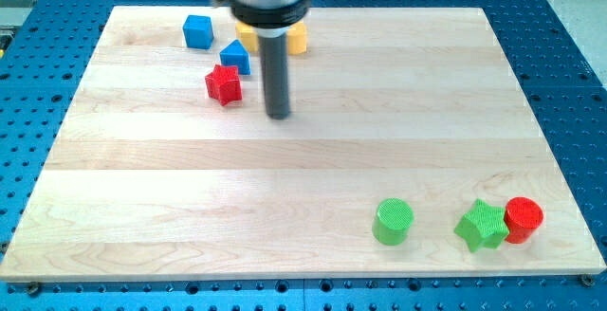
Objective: Separate the red circle and green star
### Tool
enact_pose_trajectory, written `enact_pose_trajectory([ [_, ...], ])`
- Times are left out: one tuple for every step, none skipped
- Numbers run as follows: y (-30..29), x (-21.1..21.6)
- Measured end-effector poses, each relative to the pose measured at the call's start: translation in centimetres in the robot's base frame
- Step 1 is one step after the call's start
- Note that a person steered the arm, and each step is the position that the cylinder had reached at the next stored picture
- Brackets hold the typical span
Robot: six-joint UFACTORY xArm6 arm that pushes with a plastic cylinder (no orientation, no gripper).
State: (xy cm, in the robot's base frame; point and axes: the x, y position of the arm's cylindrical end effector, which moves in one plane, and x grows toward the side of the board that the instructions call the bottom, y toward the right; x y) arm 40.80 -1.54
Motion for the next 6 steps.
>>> enact_pose_trajectory([
  [6.1,2.8],
  [18.0,6.7],
  [29.9,9.2],
  [33.5,13.6],
  [29.5,18.1],
  [26.3,18.3],
])
